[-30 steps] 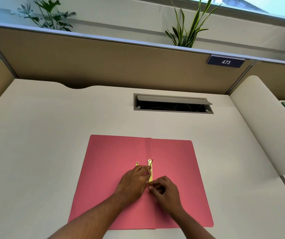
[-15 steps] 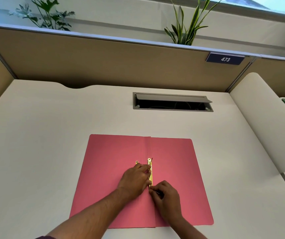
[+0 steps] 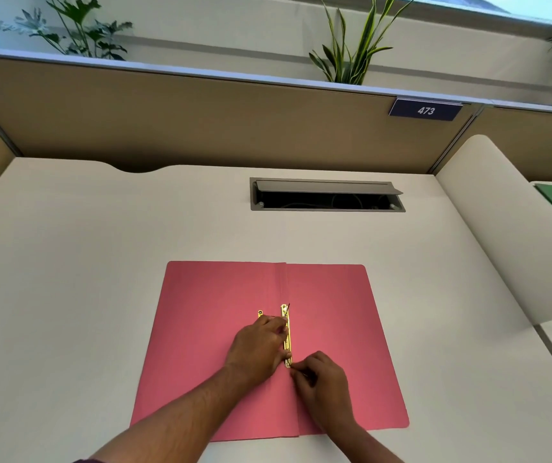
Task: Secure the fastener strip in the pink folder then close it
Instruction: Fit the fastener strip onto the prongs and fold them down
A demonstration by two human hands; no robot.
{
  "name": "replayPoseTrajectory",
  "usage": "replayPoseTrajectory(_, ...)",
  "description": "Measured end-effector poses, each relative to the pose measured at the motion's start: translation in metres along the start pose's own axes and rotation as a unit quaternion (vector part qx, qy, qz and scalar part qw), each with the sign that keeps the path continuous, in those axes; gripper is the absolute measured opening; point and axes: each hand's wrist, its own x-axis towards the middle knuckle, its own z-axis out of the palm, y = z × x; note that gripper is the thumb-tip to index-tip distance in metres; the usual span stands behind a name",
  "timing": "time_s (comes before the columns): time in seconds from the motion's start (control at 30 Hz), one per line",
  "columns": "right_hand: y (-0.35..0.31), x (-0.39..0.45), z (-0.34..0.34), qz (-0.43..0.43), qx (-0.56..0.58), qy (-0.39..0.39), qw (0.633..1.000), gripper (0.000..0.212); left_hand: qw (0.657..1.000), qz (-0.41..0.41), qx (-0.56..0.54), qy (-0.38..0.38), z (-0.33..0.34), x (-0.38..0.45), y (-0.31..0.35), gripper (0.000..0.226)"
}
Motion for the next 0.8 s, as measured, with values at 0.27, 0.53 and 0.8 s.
replayPoseTrajectory(0.27,-0.001,-0.007,0.006,0.042,-0.005,0.017,0.999,0.014,1.0,0.011,0.006,0.006,0.004,0.0,-0.003,0.039)
replayPoseTrajectory(0.53,-0.007,-0.014,0.014,0.009,0.001,-0.001,1.0,0.014,0.999,0.031,0.019,0.019,0.007,-0.002,-0.002,0.042)
replayPoseTrajectory(0.8,-0.003,0.018,-0.002,0.099,0.031,0.014,0.995,0.01,0.998,0.046,0.021,0.028,0.008,-0.009,0.0,0.047)
